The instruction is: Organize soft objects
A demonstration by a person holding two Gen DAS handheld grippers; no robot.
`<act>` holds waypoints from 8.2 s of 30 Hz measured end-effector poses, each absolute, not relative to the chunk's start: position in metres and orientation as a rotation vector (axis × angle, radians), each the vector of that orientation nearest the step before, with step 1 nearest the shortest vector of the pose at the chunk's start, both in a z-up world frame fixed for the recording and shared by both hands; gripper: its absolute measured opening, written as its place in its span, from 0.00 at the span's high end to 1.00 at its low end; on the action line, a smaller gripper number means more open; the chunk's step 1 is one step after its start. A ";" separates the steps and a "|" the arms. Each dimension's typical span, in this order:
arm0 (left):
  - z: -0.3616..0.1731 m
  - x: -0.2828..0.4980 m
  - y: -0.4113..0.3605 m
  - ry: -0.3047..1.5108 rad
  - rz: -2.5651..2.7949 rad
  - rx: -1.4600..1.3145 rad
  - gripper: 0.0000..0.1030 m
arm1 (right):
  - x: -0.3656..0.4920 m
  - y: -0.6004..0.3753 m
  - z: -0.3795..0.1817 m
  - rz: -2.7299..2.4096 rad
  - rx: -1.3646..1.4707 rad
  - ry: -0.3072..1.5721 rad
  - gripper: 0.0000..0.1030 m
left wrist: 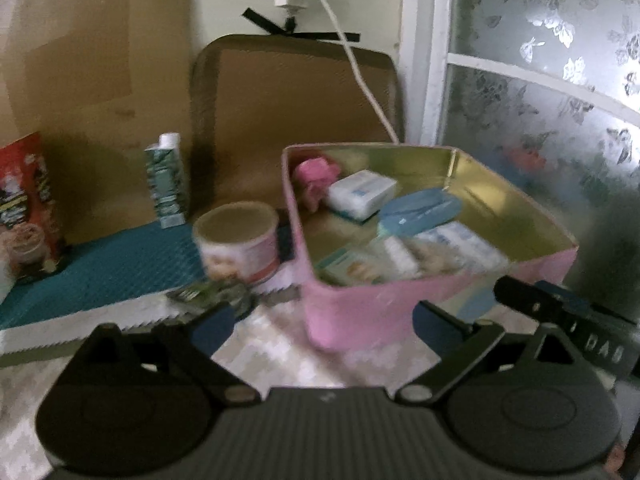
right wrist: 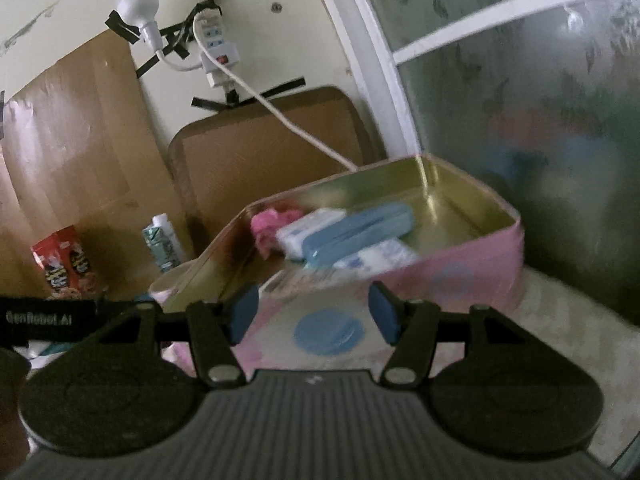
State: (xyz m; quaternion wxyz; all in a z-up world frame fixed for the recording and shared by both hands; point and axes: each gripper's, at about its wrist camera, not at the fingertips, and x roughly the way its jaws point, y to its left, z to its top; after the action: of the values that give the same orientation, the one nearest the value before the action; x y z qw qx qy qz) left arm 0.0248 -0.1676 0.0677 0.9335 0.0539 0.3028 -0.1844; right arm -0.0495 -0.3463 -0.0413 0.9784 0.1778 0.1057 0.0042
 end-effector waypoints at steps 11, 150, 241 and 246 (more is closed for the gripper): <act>0.038 0.014 -0.110 0.662 -0.282 0.114 0.02 | -0.047 -0.302 -0.050 0.103 0.364 0.322 0.38; 0.000 0.036 0.051 0.652 -0.011 -0.156 0.00 | -0.007 -0.135 -0.066 0.445 -0.132 0.486 0.50; 0.035 -0.024 -0.117 0.711 -0.311 0.203 0.00 | -0.078 -0.302 -0.048 -0.016 0.452 0.345 0.12; 0.034 -0.027 -0.115 0.708 -0.303 0.215 0.00 | -0.076 -0.293 -0.048 -0.008 0.441 0.361 0.11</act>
State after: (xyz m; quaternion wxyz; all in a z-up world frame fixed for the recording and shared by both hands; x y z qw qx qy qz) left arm -0.0274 -0.1146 0.0341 0.9212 0.1047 0.3445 -0.1476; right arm -0.0758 -0.2934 -0.0477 0.9597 0.2175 0.1780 -0.0042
